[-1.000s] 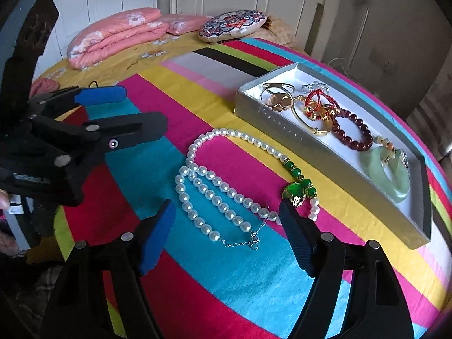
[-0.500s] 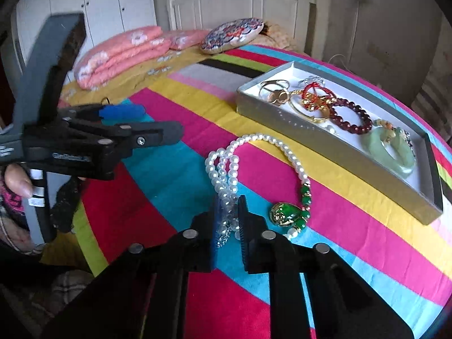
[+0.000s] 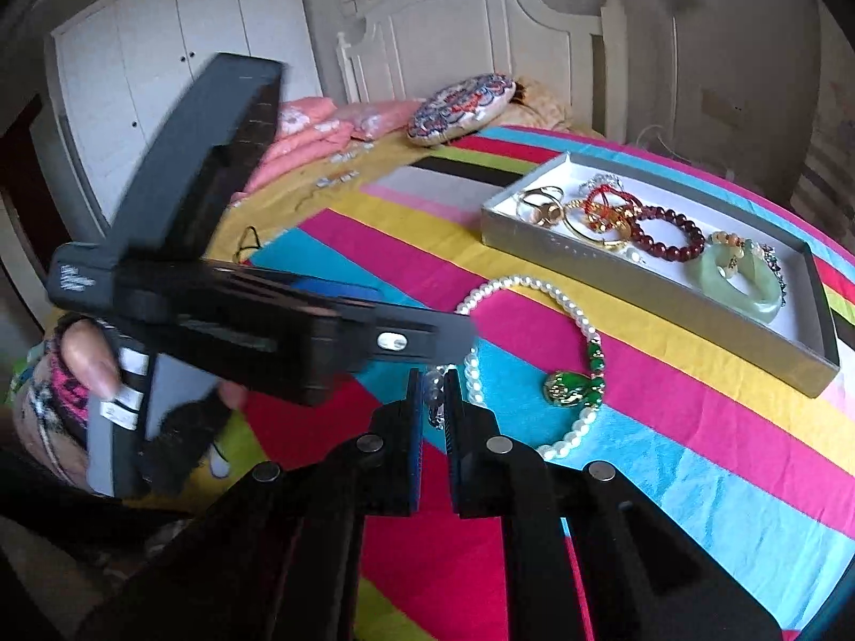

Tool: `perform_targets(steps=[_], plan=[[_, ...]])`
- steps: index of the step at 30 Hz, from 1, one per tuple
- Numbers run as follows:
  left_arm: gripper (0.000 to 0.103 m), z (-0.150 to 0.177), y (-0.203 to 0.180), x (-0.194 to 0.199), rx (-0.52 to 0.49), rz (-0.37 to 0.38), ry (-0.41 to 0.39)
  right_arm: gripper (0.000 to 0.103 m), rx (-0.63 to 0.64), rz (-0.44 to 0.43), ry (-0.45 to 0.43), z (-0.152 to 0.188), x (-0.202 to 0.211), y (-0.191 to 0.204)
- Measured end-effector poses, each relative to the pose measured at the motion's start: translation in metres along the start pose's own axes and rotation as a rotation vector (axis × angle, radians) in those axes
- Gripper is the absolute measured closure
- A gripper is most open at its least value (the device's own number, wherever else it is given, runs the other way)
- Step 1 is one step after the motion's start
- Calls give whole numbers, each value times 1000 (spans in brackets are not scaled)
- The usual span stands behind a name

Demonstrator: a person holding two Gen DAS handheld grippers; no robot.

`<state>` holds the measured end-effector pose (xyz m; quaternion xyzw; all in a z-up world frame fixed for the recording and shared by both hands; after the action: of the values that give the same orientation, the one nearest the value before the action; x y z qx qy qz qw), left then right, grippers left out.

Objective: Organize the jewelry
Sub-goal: 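Hold necklace with right gripper while left gripper grasps another part of it, then lift the pearl necklace with both grippers and carry it over the tray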

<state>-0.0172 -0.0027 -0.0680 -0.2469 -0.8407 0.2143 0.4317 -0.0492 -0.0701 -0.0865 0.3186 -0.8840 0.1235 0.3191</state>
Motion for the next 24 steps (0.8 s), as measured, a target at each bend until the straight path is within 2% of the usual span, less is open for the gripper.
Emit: perform_targets(steps=[2, 4, 6, 7, 9, 11, 13, 15, 16, 17, 22, 23, 24], plan=[[4, 1, -7, -6, -2, 9, 9, 94, -2, -13, -21, 0, 6, 2], [12, 2, -13, -11, -11, 19, 18, 94, -3, -18, -39, 0, 12, 4], [39, 3, -23, -18, -18, 62, 43, 94, 4, -23, -38, 3, 15, 5], [46, 5, -27, -21, -19, 81, 57, 94, 7, -18, -37, 5, 15, 5], [74, 5, -32, -25, -46, 74, 74, 94, 6, -15, -35, 8, 13, 4], [91, 2, -33, -25, -101, 22, 62, 93, 8, -18, -17, 12, 11, 1], [101, -4, -34, -21, -115, 22, 44, 89, 5, -15, -14, 13, 12, -3], [103, -11, -36, -16, -128, 23, 22, 70, -8, -20, -8, 14, 15, -10], [103, -16, -34, -12, -136, 11, 4, 50, -13, -17, -12, 13, 17, -15], [103, -20, -33, -8, -140, 4, -7, 38, -18, -2, -23, 13, 21, -22], [103, -29, -15, 5, -104, -20, -19, 38, -82, 112, 7, 6, 20, -70], [99, -28, -13, 4, -94, -23, -13, 38, -91, 130, 31, 5, 15, -80], [77, -24, -11, 2, -82, -20, 3, 38, -87, 144, 42, 3, 11, -85]])
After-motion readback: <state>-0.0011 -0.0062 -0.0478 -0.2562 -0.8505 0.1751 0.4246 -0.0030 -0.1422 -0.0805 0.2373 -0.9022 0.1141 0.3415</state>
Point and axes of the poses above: each gripper's, at about its wrist camera, not at the fingertips, and x roughly against the way its jaws point, y to its left, z to its underside, the point moved 10 cm from there along -x, roughly the way its jaws point, and after that the axes turned 11 degrees about z, right-handed, at the moved point
